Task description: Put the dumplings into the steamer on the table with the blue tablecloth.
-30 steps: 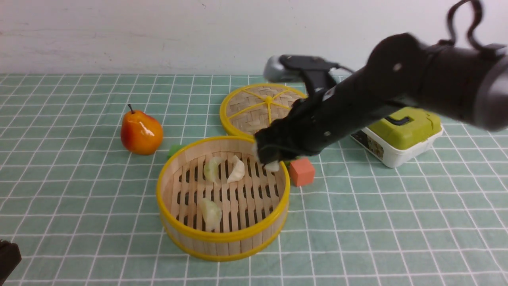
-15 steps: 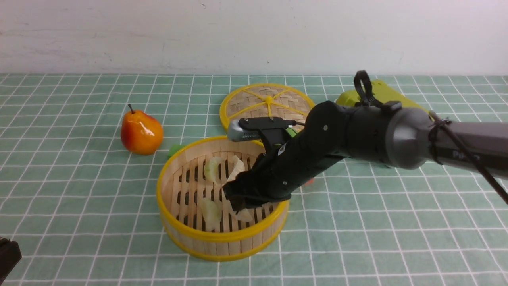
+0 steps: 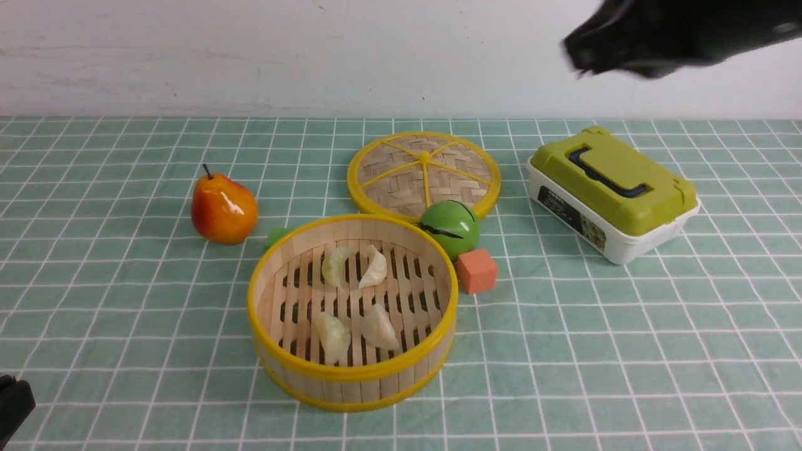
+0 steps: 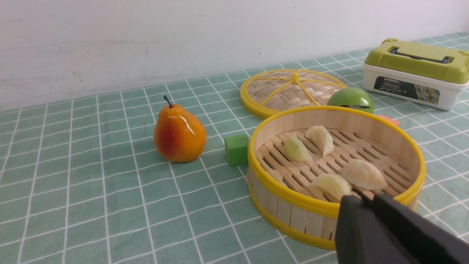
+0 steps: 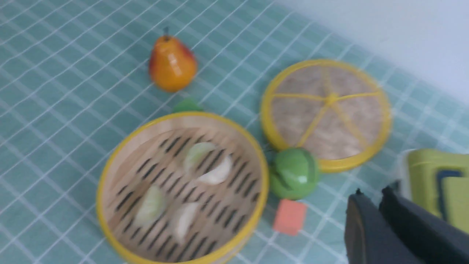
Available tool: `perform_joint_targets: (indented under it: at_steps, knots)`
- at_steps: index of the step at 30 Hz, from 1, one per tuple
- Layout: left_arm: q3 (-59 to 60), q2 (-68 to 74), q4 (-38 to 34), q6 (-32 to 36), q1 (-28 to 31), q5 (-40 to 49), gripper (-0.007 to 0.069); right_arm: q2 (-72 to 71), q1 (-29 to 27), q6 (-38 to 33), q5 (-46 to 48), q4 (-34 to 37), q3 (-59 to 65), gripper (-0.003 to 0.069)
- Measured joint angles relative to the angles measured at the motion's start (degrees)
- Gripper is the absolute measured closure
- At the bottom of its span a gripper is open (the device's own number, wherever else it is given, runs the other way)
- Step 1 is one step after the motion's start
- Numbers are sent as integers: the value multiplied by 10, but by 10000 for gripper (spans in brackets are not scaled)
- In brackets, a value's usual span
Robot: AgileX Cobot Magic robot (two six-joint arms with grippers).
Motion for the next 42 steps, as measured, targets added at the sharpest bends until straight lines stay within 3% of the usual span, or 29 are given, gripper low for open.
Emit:
perform_joint_targets:
  at_steps: [4,8,13,18,23,32,35,37,42]
  knots:
    - [0,0,0,0,0,0,587,-136,-2,87,-35,-111,93,679]
    - [0,0,0,0,0,0,585,-238,-2,150,-101,-154,215,679]
    - [0,0,0,0,0,0,574,-418,-2,214,-320,-189,485,678]
    - [0,0,0,0,0,0,566,-543,-2,223,-547,-214,714,674]
    - [0,0,0,0,0,0,560,-615,-2,225,-704,-224,888,674]
    - [0,0,0,0,0,1,550,-640,-2,227,-643,-246,907,673]
    - [0,0,0,0,0,1,549,-641,-2,227,-601,-195,908,671]
    - [0,0,0,0,0,1,547,-651,-8,227,-563,-116,911,671]
    - [1,0,0,0,0,2,542,-697,-79,179,-501,-9,911,671]
